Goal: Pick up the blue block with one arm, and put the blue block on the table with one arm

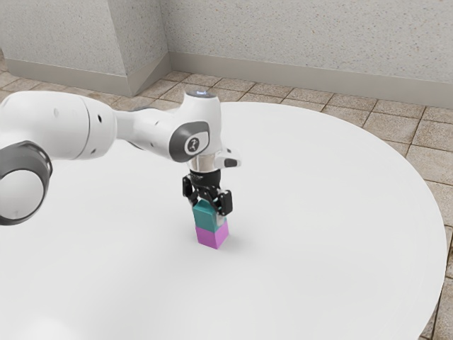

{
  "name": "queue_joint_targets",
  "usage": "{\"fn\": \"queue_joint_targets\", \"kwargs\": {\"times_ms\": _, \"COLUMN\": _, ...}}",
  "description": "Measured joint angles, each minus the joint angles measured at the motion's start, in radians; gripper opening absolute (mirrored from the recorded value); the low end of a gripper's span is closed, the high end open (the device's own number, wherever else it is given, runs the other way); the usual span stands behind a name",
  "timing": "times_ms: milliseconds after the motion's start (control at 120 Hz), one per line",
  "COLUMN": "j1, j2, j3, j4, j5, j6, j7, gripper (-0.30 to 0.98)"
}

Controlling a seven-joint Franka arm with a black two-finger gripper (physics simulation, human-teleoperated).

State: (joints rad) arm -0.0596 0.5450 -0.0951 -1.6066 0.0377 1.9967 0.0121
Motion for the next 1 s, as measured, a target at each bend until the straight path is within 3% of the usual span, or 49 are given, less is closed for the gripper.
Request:
{"fn": "queue_joint_targets", "kwargs": {"times_ms": 125, "j1": 0.001, "j2": -0.002, "j3": 0.000, "j4": 0.000, "j5": -0.001, "j6": 0.000, "j7": 0.002, "gripper": 0.46}}
{"fn": "queue_joint_targets", "kwargs": {"times_ms": 292, "j1": 0.004, "j2": -0.005, "j3": 0.000, "j4": 0.002, "j5": 0.002, "j6": -0.001, "j7": 0.002, "gripper": 0.38}}
{"fn": "queue_joint_targets", "kwargs": {"times_ms": 567, "j1": -0.062, "j2": -0.022, "j3": -0.007, "j4": 0.095, "j5": 0.007, "j6": -0.037, "j7": -0.002, "gripper": 0.38}}
{"fn": "queue_joint_targets", "kwargs": {"times_ms": 1000, "j1": -0.155, "j2": 0.160, "j3": -0.009, "j4": 0.238, "j5": 0.003, "j6": -0.047, "j7": -0.005, "gripper": 0.40}}
